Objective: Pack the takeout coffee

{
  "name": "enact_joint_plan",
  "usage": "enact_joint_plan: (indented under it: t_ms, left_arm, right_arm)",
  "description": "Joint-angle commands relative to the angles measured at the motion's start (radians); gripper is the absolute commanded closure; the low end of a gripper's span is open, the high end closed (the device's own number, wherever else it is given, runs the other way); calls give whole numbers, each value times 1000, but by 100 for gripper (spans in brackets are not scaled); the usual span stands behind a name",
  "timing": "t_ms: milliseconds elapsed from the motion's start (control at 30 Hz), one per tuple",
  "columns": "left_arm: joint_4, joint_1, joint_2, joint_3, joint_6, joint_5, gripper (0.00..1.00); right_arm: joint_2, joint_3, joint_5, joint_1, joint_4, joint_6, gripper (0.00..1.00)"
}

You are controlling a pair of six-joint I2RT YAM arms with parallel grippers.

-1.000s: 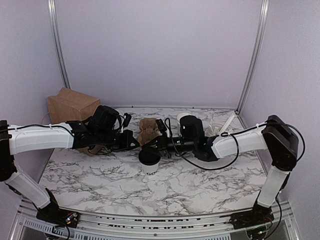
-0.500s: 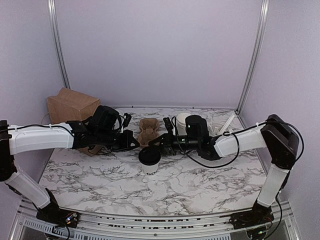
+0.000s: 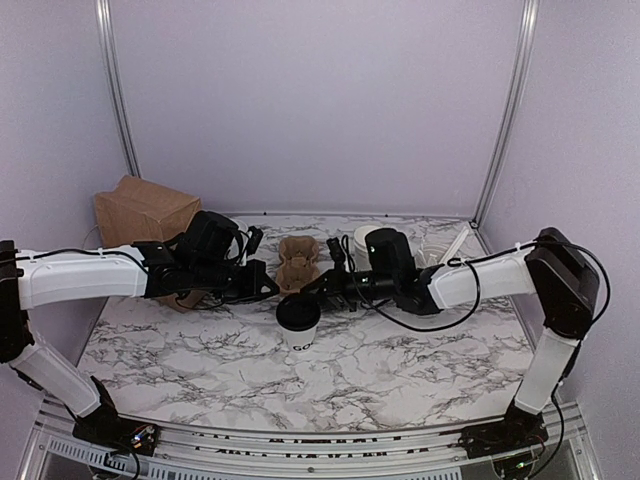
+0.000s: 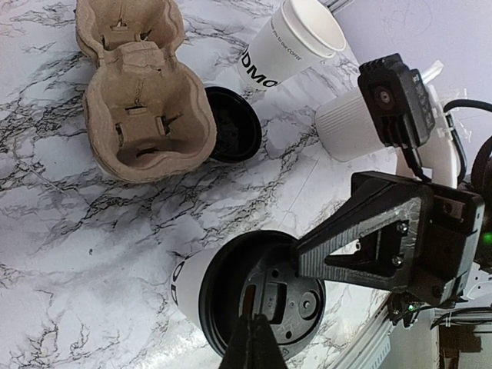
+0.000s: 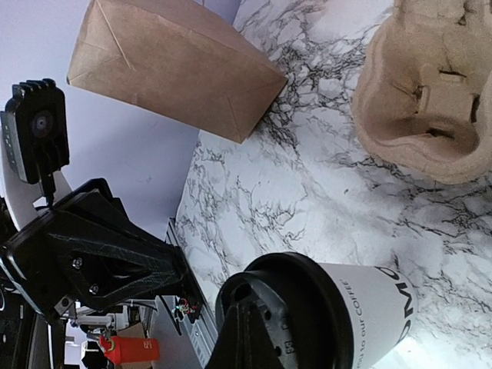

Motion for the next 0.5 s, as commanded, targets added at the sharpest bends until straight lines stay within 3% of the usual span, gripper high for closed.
enact_joint_plan:
  t_ms: [0,233,400,467]
  left_arm:
    - [-14,0,-24,14,4,12,100]
    - [-15,6,-80,-6,18,-49,100]
    - [-14,12,-140,-41,41,-133,85]
    - [-15,15,-165,-53,49,-157,76]
  right_arm:
    - [-84,120,63,14,-200,-137,95]
    - [-166,292,377,97,-555,-440,63]
    - [-184,362,606,185,-682,-580,36]
    - [-194,365,664,213,-698,-615,21]
